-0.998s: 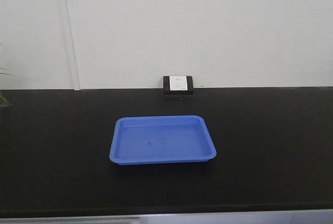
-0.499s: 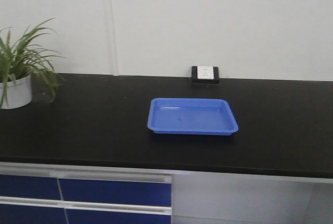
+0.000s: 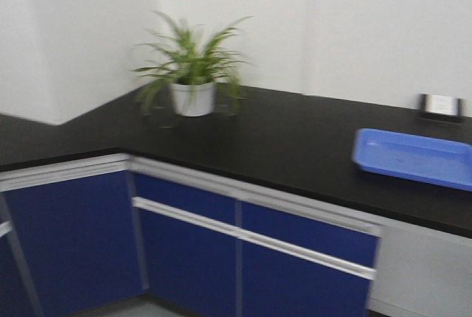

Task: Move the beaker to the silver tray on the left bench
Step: 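Turn the base toward the bench with the silver tray, holding the beaker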

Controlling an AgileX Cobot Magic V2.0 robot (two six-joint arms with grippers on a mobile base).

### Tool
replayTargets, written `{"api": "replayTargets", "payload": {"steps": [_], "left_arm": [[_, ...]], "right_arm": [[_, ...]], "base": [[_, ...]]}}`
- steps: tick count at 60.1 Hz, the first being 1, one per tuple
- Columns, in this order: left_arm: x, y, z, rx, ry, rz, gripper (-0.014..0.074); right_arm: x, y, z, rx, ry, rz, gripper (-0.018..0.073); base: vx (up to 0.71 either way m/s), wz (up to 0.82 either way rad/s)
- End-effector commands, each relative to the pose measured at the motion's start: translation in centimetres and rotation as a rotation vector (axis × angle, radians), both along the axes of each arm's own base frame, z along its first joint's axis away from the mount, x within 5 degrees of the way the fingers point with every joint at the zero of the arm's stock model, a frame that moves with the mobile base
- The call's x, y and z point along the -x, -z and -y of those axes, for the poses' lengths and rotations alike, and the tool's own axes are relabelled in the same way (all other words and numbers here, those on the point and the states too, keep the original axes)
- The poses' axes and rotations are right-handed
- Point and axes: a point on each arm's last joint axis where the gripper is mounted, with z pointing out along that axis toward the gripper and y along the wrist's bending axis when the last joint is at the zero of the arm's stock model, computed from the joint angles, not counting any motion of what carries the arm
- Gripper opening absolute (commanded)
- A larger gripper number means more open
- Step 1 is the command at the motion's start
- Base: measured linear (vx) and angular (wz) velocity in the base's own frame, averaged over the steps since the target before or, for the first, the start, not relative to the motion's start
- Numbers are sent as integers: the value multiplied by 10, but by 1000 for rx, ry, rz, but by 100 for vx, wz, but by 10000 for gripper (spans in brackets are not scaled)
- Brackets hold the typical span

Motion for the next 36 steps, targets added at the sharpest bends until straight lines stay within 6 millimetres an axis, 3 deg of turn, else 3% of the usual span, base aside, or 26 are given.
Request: {"api": "replayTargets", "payload": {"steps": [1, 36], "left_arm": [[-2, 0, 1, 7, 11, 62, 1], [-2, 0, 1, 7, 11, 62, 1]], "right_arm": [[-1, -13, -4, -28, -39, 68, -11], [-1, -13, -4, -28, -39, 68, -11]], "base": [[-24, 86], [-20, 77]]}}
